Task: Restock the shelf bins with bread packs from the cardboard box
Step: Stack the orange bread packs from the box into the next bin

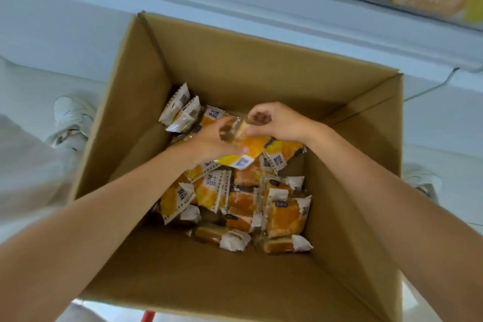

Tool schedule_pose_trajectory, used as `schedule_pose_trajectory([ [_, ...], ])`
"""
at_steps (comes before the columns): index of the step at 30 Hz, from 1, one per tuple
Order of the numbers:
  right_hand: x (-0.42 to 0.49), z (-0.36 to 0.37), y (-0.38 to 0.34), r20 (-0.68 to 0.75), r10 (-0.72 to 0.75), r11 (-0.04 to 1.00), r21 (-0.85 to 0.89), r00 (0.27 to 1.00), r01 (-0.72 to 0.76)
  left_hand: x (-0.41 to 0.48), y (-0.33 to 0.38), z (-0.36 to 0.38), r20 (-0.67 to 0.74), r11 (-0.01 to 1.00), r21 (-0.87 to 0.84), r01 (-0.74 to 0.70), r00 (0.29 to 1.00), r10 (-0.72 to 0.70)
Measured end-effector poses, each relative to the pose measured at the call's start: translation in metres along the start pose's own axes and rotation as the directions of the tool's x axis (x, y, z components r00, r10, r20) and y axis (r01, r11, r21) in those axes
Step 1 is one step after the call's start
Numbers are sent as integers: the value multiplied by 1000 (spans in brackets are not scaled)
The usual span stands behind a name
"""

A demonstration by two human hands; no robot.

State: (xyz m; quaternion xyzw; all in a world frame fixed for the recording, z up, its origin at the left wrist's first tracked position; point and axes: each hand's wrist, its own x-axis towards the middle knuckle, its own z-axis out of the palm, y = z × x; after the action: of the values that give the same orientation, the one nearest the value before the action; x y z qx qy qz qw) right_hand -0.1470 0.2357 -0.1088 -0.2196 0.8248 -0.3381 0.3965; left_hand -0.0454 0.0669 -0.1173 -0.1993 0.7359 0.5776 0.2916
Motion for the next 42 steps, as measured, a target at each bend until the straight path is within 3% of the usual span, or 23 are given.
schedule_pose_trajectory([
  [2,-7,2,-19,-100,-10,988,154,995,25,-4,9,2,-109,985,-173,10,994,-29],
  [4,-14,3,-21,-171,140,958,272,975,-90,-8,12,0,-82,888,-453,83,988,-134],
  [5,-18,5,-17,-121,224,931,321,967,-176,-9,12,-1,-8,815,-567,122,988,-153],
  [7,-22,9,-5,60,270,846,462,961,-266,-14,14,-1,123,758,-633,158,987,-103],
  [9,-26,11,3,126,220,805,536,967,-254,-13,13,-6,140,771,-622,134,988,-59],
  [11,-25,10,11,129,188,889,400,974,-224,-8,11,-20,68,776,-623,100,995,-73],
  [12,-23,9,12,157,173,926,309,972,-215,-5,10,-27,82,817,-564,120,993,-89],
  [14,-18,6,14,236,143,949,245,961,-201,-2,11,-30,168,943,-271,193,974,-151],
  [16,-10,1,23,218,172,904,353,961,-242,4,3,-26,131,968,-128,217,971,-201],
  [18,0,-2,49,3,307,847,455,952,-275,10,-12,-22,38,946,-235,222,975,-219],
  [20,4,4,81,-181,498,808,451,848,-378,12,-27,-21,-90,908,-380,178,970,-228],
  [23,9,33,121,-120,648,717,431,752,-548,17,-42,-22,-259,894,-433,110,935,-241],
  [25,18,53,139,-131,615,769,317,778,-555,18,-46,-22,-323,899,-432,70,919,-227],
  [28,34,86,144,-176,398,915,146,900,-376,17,-44,-23,-357,899,-438,21,913,-195],
  [29,37,95,142,-224,368,928,141,902,-344,16,-44,-23,-361,894,-447,7,914,-188],
  [32,46,111,140,-360,526,850,231,770,-473,14,-45,-24,-374,880,-475,-27,911,-174],
  [36,61,116,116,-251,550,835,124,797,-537,11,-44,-26,-477,887,-453,-96,866,-150],
  [38,67,118,106,-252,561,827,216,789,-519,9,-42,-27,-509,898,-426,-110,850,-137],
  [42,46,89,75,-253,512,772,555,821,-311,3,-38,-30,-520,936,-333,-113,850,-83],
])
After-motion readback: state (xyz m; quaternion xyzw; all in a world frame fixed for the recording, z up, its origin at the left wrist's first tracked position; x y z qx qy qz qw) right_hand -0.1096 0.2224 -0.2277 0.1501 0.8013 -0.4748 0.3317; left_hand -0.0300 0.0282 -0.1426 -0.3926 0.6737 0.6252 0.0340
